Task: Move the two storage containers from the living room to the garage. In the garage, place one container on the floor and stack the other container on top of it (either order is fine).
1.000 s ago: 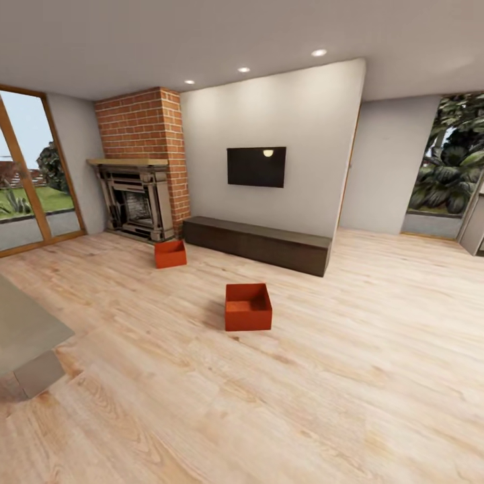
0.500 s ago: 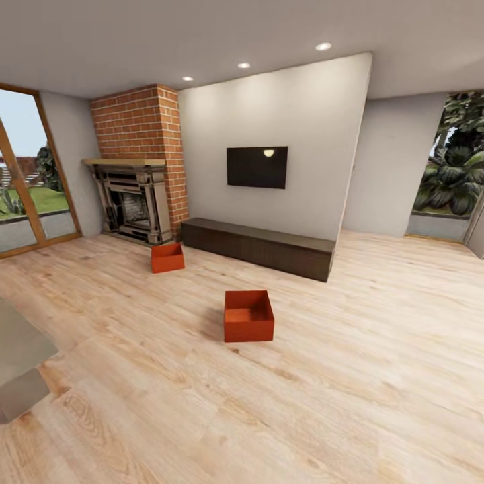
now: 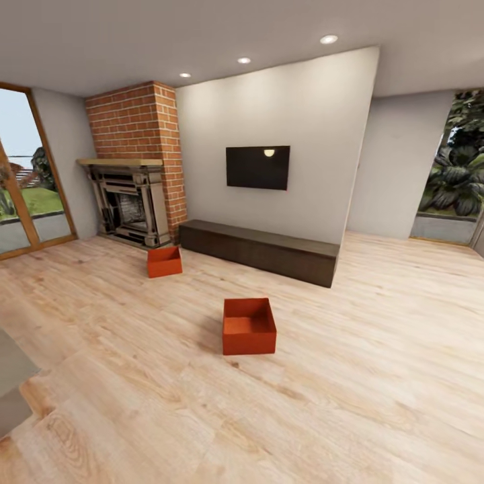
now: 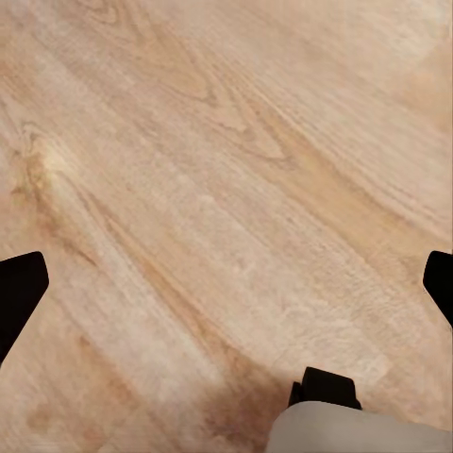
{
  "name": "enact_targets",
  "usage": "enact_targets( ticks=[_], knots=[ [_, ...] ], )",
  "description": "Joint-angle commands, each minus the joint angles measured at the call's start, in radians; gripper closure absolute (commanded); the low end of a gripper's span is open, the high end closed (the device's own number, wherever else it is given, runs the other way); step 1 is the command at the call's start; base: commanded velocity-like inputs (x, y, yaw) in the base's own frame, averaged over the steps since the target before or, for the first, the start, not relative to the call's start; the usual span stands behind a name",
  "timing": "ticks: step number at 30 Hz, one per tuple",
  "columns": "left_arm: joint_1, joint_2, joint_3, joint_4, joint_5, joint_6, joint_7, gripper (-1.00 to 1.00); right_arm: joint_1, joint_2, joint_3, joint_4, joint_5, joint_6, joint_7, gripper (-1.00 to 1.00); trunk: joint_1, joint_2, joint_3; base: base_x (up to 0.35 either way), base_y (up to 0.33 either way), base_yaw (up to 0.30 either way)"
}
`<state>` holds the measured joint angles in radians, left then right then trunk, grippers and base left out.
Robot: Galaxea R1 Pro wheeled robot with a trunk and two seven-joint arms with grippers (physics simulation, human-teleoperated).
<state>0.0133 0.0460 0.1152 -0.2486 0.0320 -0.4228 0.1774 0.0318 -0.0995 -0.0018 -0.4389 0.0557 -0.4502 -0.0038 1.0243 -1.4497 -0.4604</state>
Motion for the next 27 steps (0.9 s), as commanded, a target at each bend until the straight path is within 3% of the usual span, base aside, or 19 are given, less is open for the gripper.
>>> enact_targets(
  ticks=[1,21,27],
  knots=[
    [0.000,0.000,0.000,-0.001,0.003,-0.001,0.001,-1.00,0.000,0.000,0.000,-0.001,0.006,-0.001,0.000,-1.00,0.001,0.000,-0.001,0.324,-0.005,0.000],
    [0.000,0.000,0.000,-0.001,0.003,-0.001,0.001,-1.00,0.000,0.000,-0.001,-0.001,0.007,-0.001,0.000,-1.00,0.001,0.000,-0.001,0.321,-0.132,0.043],
    [0.000,-0.001,0.000,-0.001,0.003,-0.002,0.001,-1.00,0.000,0.000,-0.001,-0.001,0.007,-0.001,0.000,-1.00,0.001,0.000,-0.001,0.102,-0.039,0.002]
  ],
)
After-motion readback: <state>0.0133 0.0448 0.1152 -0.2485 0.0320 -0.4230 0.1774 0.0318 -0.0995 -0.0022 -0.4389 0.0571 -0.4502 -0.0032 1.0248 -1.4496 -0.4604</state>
